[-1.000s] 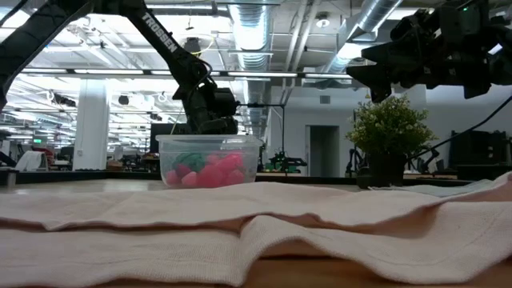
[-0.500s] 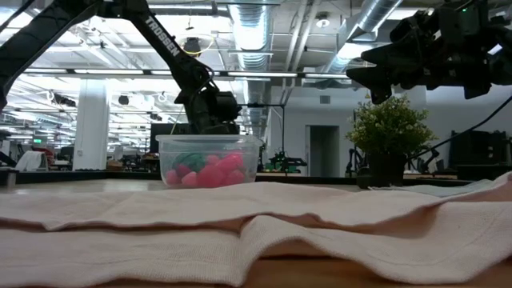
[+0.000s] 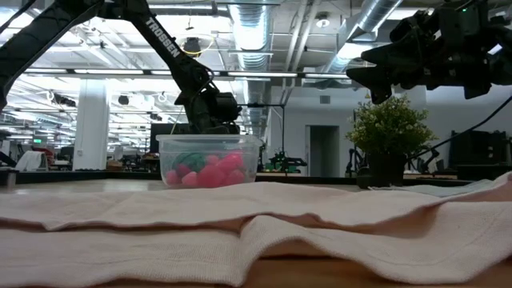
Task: Pick and placing Produce into tupperware
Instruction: Put the peach into the transparent bin, then return to Home Position
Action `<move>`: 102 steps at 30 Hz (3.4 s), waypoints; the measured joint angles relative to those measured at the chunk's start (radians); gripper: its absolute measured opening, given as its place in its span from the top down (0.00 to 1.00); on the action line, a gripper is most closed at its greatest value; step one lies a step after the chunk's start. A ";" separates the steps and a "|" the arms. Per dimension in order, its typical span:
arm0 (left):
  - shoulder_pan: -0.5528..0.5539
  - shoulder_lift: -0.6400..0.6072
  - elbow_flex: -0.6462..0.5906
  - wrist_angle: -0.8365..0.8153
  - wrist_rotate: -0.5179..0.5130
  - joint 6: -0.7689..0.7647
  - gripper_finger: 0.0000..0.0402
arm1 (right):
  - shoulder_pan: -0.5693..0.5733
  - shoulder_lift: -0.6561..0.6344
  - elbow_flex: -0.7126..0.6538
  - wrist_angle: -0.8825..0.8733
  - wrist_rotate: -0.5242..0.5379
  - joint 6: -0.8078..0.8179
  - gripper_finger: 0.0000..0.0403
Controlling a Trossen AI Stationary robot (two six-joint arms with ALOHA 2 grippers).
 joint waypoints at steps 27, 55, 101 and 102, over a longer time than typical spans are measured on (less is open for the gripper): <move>-0.095 0.001 0.320 -0.311 0.093 0.022 0.78 | 0.000 0.000 0.000 -0.016 0.035 0.001 0.37; -0.239 -0.061 0.244 -0.399 -0.053 -0.105 0.76 | 0.057 0.000 0.000 -0.023 0.053 -0.008 0.37; -0.569 -0.214 0.236 0.520 -0.215 -0.139 0.29 | -0.035 -0.189 0.052 -0.075 -0.072 0.024 0.37; -0.584 -0.215 0.236 0.519 -0.220 -0.146 0.29 | -0.035 -0.227 0.052 -0.117 -0.072 0.021 0.37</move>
